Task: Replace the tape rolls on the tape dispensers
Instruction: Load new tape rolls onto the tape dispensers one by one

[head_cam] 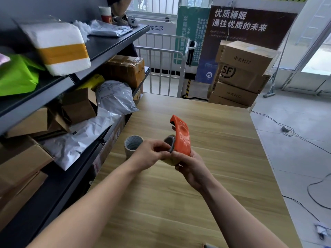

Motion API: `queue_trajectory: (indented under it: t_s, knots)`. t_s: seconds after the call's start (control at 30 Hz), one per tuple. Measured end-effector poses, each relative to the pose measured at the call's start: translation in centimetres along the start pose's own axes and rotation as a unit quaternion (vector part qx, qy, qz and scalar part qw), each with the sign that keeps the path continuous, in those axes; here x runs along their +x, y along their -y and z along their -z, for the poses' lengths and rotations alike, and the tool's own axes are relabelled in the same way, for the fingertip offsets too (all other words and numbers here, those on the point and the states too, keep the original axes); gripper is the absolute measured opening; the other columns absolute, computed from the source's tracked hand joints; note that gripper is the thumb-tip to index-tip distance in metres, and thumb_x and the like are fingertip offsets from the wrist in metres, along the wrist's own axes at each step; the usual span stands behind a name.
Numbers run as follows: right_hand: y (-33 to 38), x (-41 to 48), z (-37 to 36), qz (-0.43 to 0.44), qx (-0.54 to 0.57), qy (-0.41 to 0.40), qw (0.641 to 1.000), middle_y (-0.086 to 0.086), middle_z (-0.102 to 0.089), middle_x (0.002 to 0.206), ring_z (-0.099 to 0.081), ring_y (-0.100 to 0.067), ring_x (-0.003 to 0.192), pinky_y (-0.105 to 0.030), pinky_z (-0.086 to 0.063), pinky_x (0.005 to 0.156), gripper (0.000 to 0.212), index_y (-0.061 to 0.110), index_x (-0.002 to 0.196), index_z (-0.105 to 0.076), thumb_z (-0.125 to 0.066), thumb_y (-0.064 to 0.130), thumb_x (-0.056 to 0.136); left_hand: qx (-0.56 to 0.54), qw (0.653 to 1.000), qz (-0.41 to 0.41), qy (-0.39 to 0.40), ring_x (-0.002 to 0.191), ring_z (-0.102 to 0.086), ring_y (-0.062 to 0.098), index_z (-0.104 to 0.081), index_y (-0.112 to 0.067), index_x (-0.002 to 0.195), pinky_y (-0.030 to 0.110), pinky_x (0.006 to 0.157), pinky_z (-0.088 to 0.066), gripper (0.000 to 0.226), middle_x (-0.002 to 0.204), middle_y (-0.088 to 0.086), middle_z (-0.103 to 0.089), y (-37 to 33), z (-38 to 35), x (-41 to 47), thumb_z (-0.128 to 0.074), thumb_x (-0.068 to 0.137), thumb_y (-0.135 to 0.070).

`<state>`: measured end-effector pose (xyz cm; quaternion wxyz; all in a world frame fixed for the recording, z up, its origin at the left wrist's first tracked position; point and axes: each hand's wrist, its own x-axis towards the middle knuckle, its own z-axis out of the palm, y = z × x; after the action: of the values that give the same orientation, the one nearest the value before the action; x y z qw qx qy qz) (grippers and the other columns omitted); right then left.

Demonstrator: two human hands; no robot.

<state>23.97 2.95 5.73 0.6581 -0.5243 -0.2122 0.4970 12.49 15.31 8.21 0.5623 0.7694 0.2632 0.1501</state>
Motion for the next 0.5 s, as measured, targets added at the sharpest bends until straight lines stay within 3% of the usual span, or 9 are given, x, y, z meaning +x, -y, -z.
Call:
queue_trajectory:
  t_s: [0.1,0.2,0.3,0.5]
  knots:
    - [0.1,0.2,0.3,-0.022,0.029,0.019,0.999,-0.002,-0.069,0.077,-0.058,-0.013,0.066,-0.023,-0.039,0.057,0.033,0.010,0.095,-0.064,-0.057,0.004,0.064,-0.034,0.999,0.011,0.009,0.074,-0.061,0.018,-0.066,0.003,0.093,0.028,0.070,-0.054,0.020,0.080,0.009,-0.063,-0.2,0.3,-0.1,-0.072,0.074,0.007]
    - [0.2,0.1,0.8,-0.021,0.024,0.049,0.998,-0.004,-0.071,0.081,-0.062,-0.013,0.068,-0.022,-0.046,0.059,0.027,0.008,0.096,-0.066,-0.064,-0.005,0.073,-0.081,0.996,0.021,0.019,0.071,-0.061,0.017,-0.066,-0.001,0.085,0.025,0.067,-0.054,0.016,0.077,0.009,-0.063,-0.2,0.9,-0.1,-0.071,0.074,0.008]
    - [0.2,-0.2,0.8,-0.019,0.022,0.051,0.998,-0.004,-0.070,0.081,-0.064,-0.015,0.067,-0.022,-0.051,0.054,0.023,0.008,0.096,-0.068,-0.069,0.009,0.073,-0.114,0.993,0.031,0.024,0.072,-0.064,0.015,-0.068,-0.006,0.082,0.025,0.070,-0.054,0.015,0.077,0.006,-0.068,-0.2,1.4,-0.2,-0.071,0.073,0.006]
    - [0.1,-0.2,0.5,-0.023,0.016,0.021,0.999,-0.012,-0.064,0.070,-0.054,-0.019,0.048,-0.018,-0.038,0.037,0.028,0.003,0.092,-0.063,-0.073,0.018,0.070,-0.174,0.984,0.024,0.042,0.068,-0.060,0.019,-0.062,-0.005,0.081,0.028,0.067,-0.051,0.015,0.075,0.010,-0.063,0.4,1.5,-0.5,-0.072,0.069,-0.008]
